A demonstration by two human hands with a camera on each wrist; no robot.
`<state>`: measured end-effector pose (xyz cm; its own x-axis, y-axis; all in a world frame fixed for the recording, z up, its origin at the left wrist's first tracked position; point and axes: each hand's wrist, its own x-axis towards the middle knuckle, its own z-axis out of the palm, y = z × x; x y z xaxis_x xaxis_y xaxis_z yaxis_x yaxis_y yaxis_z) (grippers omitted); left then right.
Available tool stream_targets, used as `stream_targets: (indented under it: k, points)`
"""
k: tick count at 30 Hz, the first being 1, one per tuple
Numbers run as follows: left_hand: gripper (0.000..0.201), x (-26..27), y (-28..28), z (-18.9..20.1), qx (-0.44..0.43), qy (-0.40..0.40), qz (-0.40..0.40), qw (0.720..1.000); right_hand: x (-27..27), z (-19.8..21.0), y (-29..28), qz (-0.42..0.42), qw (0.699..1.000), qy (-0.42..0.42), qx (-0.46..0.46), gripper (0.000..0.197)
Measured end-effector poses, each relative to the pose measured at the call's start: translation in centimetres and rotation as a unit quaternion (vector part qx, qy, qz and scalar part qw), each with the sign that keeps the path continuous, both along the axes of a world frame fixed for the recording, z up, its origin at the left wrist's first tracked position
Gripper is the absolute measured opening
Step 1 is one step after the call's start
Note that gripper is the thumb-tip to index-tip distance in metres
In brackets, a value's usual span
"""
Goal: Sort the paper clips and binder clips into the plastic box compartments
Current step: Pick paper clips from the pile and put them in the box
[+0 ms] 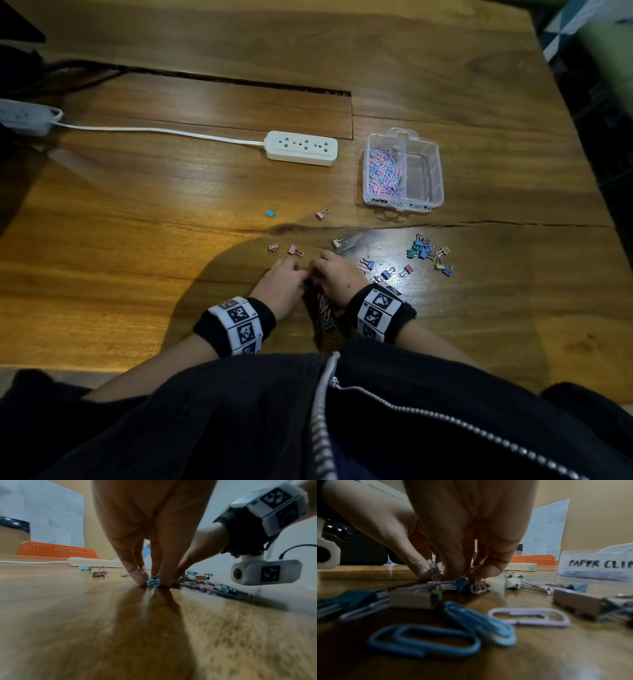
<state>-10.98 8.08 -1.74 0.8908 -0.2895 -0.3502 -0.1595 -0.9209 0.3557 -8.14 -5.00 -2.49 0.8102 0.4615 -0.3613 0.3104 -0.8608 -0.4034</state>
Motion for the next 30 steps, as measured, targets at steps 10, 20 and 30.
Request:
stream_targets:
  k: [10, 20, 30]
  points:
    - [0.02, 2.0, -0.5, 0.4, -0.055, 0.005, 0.03, 0.998, -0.1, -0.3, -2.1, -0.02, 0.998, -0.047, -0.023, 0.015]
    - [0.024, 3.9, 0.3, 1.2, -0.414, 0.304, 0.297, 0.805, 0.0, 1.6, -5.0, -0.329, 0.855, 0.206, 0.343, 0.015]
    - [0.02, 3.7, -2.4, 0.6, -0.152, 0.17, 0.057, 0.972, -0.8, 1.6, -6.4, -0.411, 0.728, 0.291, 0.464, 0.022]
